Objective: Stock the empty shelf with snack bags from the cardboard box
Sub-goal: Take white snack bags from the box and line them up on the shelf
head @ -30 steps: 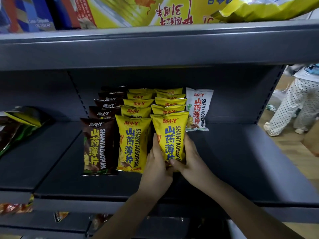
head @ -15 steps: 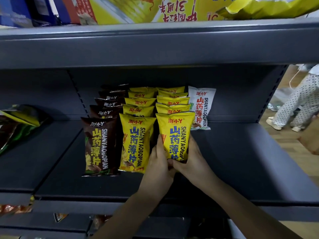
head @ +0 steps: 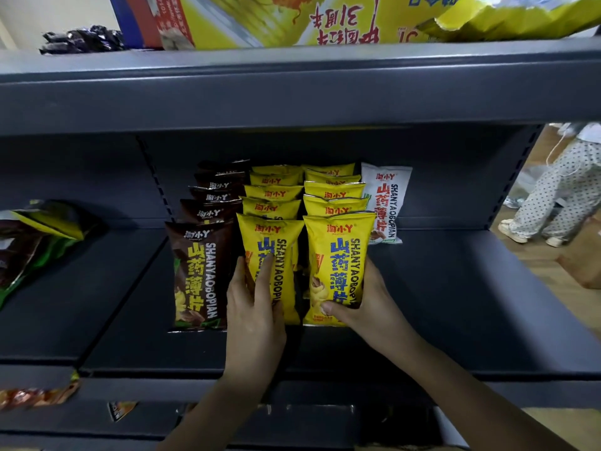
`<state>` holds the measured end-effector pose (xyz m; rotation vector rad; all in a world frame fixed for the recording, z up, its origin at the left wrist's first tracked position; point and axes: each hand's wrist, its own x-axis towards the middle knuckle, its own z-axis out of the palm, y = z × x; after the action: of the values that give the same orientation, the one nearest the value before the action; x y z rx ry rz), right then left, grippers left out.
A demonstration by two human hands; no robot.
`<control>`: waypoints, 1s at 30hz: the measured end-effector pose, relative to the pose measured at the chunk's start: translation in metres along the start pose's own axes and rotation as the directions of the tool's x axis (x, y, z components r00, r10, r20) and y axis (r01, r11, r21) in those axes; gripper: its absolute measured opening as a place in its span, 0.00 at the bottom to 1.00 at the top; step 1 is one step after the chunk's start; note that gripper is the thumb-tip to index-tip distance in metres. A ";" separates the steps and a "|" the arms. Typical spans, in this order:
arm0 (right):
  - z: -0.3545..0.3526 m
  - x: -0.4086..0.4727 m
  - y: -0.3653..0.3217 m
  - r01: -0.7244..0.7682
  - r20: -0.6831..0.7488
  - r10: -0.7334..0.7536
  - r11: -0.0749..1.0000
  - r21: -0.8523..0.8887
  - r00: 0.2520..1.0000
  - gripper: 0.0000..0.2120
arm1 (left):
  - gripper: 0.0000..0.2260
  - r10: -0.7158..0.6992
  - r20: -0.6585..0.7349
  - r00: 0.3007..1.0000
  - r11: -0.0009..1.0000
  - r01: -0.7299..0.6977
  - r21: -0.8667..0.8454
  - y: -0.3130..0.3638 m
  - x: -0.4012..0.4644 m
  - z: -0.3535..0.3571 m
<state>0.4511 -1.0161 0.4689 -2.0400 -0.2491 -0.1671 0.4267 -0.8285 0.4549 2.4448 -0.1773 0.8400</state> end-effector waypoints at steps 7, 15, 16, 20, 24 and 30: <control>-0.001 0.000 -0.002 0.028 -0.041 -0.032 0.994 -0.104 0.999 0.44 | 0.35 -0.033 -0.015 0.999 0.999 0.033 -0.025 0.002 0.008 0.004; 0.000 -0.002 -0.003 -0.001 -0.072 -0.010 0.989 -0.149 0.997 0.42 | 0.34 0.001 0.010 1.000 1.000 -0.001 -0.021 -0.001 0.008 0.001; 0.001 -0.001 -0.002 -0.015 -0.069 0.004 0.989 -0.150 0.998 0.41 | 0.34 0.004 0.011 1.000 1.000 -0.004 -0.011 0.000 0.008 0.001; 0.003 0.006 0.007 -0.027 -0.056 0.019 0.987 -0.157 0.998 0.43 | 0.32 -0.023 0.024 0.999 1.000 0.022 0.021 0.006 0.007 -0.001; -0.004 0.013 0.011 -0.030 0.015 0.033 0.981 -0.191 0.999 0.42 | 0.29 -0.118 0.024 0.993 0.992 0.117 0.047 0.017 0.010 -0.003; -0.048 -0.014 0.003 0.000 0.032 0.007 0.974 -0.226 0.999 0.23 | 0.23 -0.184 -0.051 0.982 0.964 0.191 0.187 0.050 -0.001 -0.007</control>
<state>0.4377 -1.0618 0.4854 -2.2710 -0.2564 -0.1660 0.4076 -0.8669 0.4818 2.5726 0.1528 0.8460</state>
